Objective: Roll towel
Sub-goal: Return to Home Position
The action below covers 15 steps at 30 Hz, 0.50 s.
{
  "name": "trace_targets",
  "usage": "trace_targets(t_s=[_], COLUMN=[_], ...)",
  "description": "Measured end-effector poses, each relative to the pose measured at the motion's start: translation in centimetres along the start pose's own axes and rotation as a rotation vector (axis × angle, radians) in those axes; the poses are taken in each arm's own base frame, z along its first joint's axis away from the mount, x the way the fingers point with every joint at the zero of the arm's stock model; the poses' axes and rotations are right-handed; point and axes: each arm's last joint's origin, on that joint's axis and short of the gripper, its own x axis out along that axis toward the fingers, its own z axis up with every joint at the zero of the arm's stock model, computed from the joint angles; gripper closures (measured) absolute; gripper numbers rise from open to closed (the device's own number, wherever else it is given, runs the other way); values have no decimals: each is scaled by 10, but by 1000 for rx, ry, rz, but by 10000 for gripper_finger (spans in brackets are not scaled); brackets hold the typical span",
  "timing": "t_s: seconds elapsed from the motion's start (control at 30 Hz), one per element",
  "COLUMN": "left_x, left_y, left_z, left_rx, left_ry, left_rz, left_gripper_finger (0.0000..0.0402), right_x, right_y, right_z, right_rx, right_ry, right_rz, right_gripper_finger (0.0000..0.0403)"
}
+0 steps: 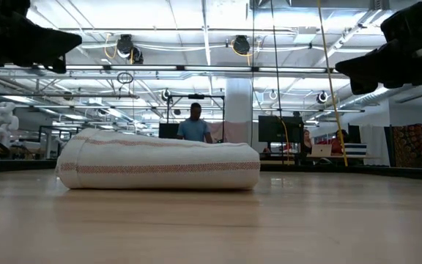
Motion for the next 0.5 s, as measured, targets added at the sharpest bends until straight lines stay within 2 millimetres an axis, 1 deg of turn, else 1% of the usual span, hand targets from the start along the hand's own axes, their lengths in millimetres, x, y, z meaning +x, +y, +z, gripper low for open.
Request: trace_targets(t_s=[0.1,0.33,0.5], left_x=[0,2,3], left_y=[2,8,13], left_z=[-5,-6,-8], left_rx=[-6,-16,-14], left_ry=[43,52,60], left_rz=[21,42,72], left_gripper_finger=[401,401,401], right_x=[0,0,0], right_y=[0,-7,-12], right_z=[0,-1,-2], right_rx=[-9,-25,-30], right_ry=[4,10,4], right_rz=[-2,-50,10], right_gripper_finger=[403,403,403])
